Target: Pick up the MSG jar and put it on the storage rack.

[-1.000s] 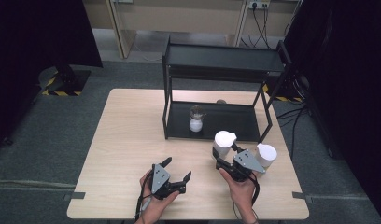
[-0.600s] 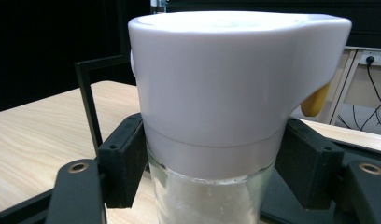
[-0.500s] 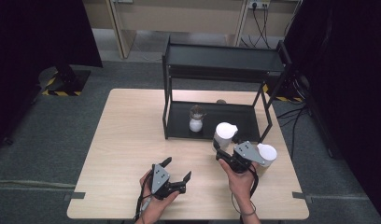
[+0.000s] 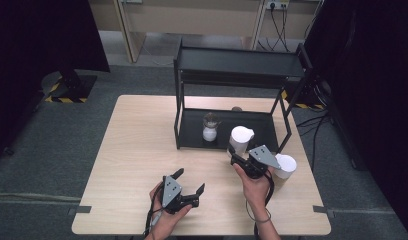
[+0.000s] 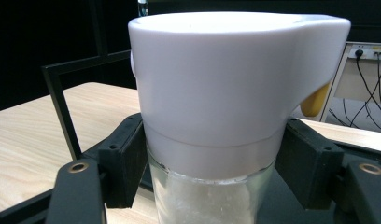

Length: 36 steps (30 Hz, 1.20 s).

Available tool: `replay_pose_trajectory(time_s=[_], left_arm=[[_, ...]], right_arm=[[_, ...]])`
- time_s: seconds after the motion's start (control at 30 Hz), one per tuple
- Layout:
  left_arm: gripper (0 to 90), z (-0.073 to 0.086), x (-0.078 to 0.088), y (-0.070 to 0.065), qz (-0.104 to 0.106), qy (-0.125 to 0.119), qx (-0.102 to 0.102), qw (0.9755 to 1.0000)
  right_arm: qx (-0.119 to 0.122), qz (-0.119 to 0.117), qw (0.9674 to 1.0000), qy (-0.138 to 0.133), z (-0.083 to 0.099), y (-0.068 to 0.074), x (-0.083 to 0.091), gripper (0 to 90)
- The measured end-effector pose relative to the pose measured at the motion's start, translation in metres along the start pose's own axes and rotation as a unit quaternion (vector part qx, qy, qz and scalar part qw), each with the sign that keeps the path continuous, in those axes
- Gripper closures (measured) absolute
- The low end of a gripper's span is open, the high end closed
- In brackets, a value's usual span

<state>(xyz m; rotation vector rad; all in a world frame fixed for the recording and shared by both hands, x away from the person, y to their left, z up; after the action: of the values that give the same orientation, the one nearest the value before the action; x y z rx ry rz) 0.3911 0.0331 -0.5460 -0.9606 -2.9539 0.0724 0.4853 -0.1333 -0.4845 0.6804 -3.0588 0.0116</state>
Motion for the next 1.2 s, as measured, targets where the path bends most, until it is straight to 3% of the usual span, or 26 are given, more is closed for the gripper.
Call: replay_pose_trajectory(time_s=[1.2], left_arm=[[9.1, 0.0, 0.0, 0.0, 0.0, 0.0, 0.0, 1.0]], right_arm=[[-0.011, 0.023, 0.9996, 0.012, -0.001, -0.016, -0.038, 30.8]])
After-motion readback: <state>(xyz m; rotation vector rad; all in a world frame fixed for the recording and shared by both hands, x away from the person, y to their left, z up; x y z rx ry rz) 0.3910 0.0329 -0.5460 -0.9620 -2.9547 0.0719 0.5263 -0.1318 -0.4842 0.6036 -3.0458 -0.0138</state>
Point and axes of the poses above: each handheld gripper's, and its own axes: x roughly backward along the jaws, z roughly out of its underside, y roughly to its left, the point moved 10 cm from there along -x, roughly forward along the jaws, and after that the axes turned 9 degrees about -y, right-handed, at the moved point
